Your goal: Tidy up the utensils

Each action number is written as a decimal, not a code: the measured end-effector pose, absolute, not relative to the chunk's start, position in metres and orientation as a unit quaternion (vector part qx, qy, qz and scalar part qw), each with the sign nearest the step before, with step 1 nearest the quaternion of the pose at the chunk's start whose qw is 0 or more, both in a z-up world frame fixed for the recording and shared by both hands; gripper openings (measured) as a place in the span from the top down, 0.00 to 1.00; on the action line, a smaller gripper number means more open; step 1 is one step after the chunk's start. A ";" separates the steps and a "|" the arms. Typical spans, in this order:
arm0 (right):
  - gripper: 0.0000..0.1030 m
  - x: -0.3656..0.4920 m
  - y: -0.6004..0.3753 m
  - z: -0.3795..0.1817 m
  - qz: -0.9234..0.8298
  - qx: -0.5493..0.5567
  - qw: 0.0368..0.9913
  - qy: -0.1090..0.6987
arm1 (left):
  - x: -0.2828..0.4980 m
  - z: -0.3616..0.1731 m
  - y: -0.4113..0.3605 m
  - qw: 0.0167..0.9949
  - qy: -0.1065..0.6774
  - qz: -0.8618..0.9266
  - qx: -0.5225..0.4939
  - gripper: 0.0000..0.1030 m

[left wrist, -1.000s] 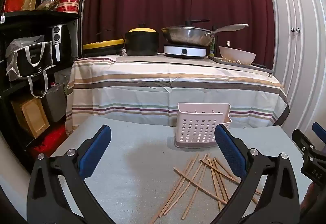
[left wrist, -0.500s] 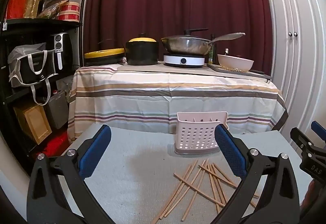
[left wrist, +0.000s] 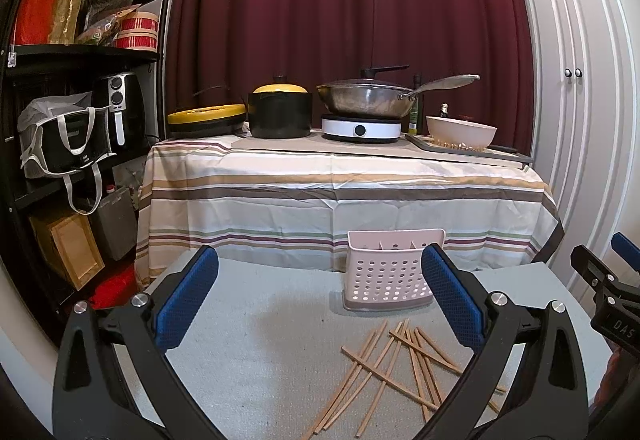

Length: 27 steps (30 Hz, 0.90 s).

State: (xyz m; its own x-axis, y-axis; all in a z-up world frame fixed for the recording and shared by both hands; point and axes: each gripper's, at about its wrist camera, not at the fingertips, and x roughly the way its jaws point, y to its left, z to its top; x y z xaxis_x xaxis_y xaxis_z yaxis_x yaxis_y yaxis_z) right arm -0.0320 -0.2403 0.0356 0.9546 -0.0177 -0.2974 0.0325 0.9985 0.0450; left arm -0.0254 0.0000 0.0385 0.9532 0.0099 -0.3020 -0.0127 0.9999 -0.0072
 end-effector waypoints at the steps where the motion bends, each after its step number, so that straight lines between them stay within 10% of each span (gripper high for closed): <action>1: 0.06 -0.033 -0.240 0.035 -0.013 0.025 0.988 0.150 | -0.025 0.038 0.000 0.988 0.153 0.006 -0.004 0.04; 27: 0.06 -0.038 -0.237 0.034 -0.009 0.025 0.989 0.145 | -0.030 0.041 0.001 0.988 0.152 0.006 -0.007 0.04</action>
